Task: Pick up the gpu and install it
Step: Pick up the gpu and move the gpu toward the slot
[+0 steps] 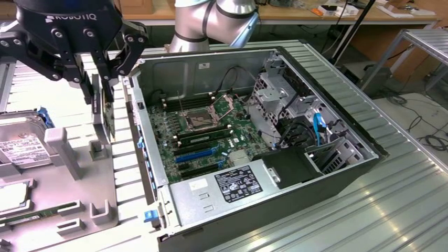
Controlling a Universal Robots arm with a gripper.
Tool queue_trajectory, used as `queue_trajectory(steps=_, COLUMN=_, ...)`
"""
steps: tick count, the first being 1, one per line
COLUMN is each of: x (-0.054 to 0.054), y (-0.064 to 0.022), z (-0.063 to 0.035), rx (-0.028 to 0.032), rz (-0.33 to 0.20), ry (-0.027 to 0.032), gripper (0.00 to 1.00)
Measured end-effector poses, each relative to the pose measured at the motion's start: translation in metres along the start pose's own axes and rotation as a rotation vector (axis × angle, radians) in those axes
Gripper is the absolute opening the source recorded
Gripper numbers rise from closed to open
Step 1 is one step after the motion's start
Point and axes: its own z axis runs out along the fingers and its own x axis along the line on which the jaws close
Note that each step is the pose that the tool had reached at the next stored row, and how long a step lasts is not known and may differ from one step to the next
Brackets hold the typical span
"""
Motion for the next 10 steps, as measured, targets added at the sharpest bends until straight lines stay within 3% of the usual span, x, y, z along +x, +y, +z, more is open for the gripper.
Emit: queue_trajectory(steps=10, x=-0.0096, y=0.0007, z=0.0003, rx=0.0, rz=0.0, ry=0.0, gripper=0.27)
